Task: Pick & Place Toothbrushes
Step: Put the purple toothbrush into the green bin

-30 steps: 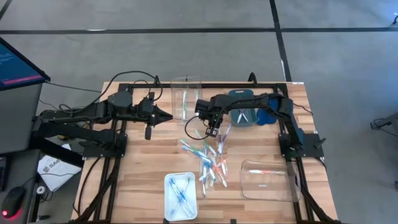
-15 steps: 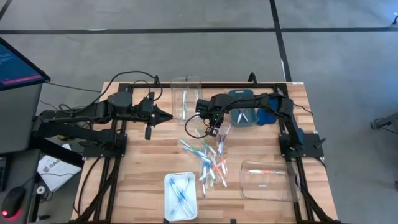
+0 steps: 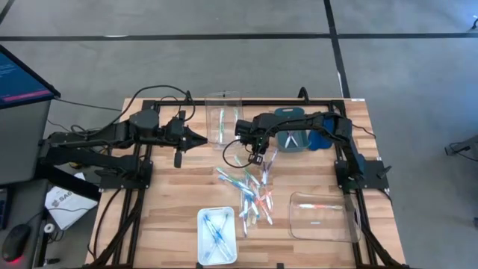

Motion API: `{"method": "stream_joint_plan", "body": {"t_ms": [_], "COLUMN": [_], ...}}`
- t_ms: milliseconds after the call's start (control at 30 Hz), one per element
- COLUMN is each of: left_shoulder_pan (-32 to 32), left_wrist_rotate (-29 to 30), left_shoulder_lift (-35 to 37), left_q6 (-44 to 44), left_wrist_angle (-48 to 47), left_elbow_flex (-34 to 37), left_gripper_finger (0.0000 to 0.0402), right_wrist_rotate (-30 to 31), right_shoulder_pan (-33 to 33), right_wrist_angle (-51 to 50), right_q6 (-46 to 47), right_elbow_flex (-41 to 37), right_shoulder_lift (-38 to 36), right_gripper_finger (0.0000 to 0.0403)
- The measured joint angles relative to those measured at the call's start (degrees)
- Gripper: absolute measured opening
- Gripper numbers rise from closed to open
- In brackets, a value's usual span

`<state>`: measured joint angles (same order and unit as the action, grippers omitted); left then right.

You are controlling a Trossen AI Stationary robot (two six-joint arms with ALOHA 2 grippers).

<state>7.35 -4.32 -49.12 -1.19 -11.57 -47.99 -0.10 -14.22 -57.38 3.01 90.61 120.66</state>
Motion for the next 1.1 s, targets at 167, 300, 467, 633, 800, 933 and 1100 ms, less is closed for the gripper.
{"method": "stream_joint_plan", "body": {"t_ms": [167,300,467,633,800,933,1100], "left_shoulder_pan": [0.0,0.0,0.0,0.0,0.0,0.0,0.0], "left_wrist_rotate": [0.0,0.0,0.0,0.0,0.0,0.0,0.0], "left_shoulder_lift": [0.0,0.0,0.0,0.0,0.0,0.0,0.0], "left_q6": [0.0,0.0,0.0,0.0,0.0,0.0,0.2], "left_wrist_angle": [0.0,0.0,0.0,0.0,0.0,0.0,0.0], "left_elbow_flex": [0.0,0.0,0.0,0.0,0.0,0.0,0.0], "left_gripper_finger": [0.0025,0.0025,0.0025,0.0025,0.0025,0.0025,0.0025], "right_wrist_rotate": [0.2,0.2,0.4,0.3,0.3,0.3,0.2], "right_shoulder_pan": [0.4,1.2,2.4,3.2,3.7,4.1,4.0], "right_wrist_angle": [0.5,0.9,0.3,0.3,-1.2,-0.4,2.7], "right_q6": [-1.0,-2.2,-3.9,-4.5,-4.7,-5.0,-4.1], "right_elbow_flex": [0.9,2.0,2.0,2.0,0.6,0.1,0.1], "right_shoulder_lift": [0.0,0.0,0.0,-0.1,-0.1,-0.1,-0.1], "right_gripper_finger": [0.0,0.0,0.0,0.0,0.0,0.0,0.0]}}
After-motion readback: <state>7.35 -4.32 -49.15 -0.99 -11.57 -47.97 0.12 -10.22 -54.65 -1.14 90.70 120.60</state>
